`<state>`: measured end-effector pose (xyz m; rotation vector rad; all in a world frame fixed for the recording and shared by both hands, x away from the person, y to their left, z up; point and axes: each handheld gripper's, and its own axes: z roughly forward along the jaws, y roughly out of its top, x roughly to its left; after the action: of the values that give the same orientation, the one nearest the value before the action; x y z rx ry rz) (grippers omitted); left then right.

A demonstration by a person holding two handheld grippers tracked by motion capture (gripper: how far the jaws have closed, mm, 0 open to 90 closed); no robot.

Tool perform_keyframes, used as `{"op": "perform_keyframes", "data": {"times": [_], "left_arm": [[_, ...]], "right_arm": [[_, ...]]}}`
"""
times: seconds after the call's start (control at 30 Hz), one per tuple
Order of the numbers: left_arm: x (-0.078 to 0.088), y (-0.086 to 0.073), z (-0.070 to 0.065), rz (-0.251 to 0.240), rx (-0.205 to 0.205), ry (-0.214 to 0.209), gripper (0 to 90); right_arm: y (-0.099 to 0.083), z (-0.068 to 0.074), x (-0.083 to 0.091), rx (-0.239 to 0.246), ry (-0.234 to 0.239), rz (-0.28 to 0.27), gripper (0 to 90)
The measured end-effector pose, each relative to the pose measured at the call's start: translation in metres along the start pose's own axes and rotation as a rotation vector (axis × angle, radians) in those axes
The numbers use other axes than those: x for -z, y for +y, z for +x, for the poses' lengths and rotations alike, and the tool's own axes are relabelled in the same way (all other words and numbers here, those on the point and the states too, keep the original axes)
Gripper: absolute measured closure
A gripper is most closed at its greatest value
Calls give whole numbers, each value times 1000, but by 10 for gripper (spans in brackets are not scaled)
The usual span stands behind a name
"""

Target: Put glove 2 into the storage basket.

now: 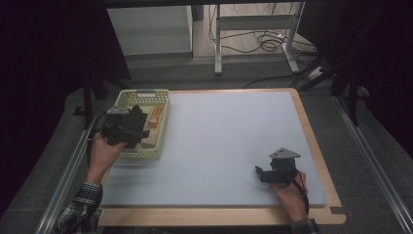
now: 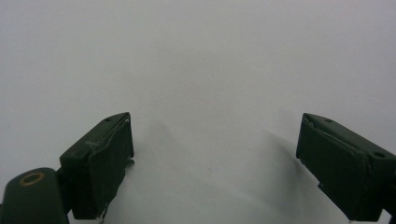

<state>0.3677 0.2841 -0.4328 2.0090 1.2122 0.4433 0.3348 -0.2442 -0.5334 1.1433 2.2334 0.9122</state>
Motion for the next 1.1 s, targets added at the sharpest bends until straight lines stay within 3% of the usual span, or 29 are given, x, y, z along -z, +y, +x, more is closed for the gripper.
{"op": "perform_keyframes", "data": {"times": [0.53, 1.1], "left_arm": [[3, -3, -18, -21, -42, -22, 11], [-8, -10, -40, -41, -84, -68, 12]], "right_arm": [[0, 0, 0, 1, -1, 3, 108], [0, 0, 0, 3, -3, 2, 108]]}}
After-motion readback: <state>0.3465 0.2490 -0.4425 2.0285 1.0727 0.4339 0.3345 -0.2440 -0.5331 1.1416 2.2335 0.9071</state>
